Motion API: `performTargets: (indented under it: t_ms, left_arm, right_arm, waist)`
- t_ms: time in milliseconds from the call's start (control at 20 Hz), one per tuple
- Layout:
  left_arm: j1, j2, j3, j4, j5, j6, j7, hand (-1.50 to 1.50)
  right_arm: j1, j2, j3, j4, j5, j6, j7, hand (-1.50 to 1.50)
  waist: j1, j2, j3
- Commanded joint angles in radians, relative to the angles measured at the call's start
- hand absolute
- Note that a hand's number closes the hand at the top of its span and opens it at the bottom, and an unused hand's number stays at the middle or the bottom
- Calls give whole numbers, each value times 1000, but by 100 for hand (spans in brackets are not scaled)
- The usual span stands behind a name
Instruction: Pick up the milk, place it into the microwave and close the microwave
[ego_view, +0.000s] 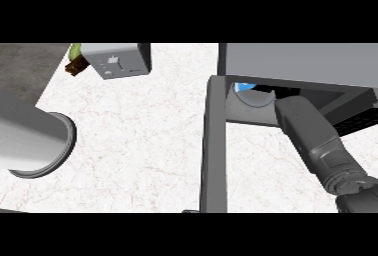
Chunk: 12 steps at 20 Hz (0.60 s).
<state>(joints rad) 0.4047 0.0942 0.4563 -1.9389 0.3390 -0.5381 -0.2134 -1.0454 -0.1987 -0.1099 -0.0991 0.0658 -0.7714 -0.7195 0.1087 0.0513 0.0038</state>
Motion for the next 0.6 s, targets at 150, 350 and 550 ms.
performTargets:
  t_ms: [150,350,550]
  left_arm:
    - [-39,13,0,23,-2,12,18,-150]
    - [-48,18,5,50,-7,12,14,-150]
    - [-60,3,-20,22,-20,26,32,-150]
  right_arm:
    - [10,-72,-20,34,-8,5,24,150]
    - [25,-38,16,58,31,-49,24,150]
    - [13,-41,46,65,63,-30,27,-150]
  waist:
    - [10,11,1]
    - [22,12,1]
    - [33,13,3]
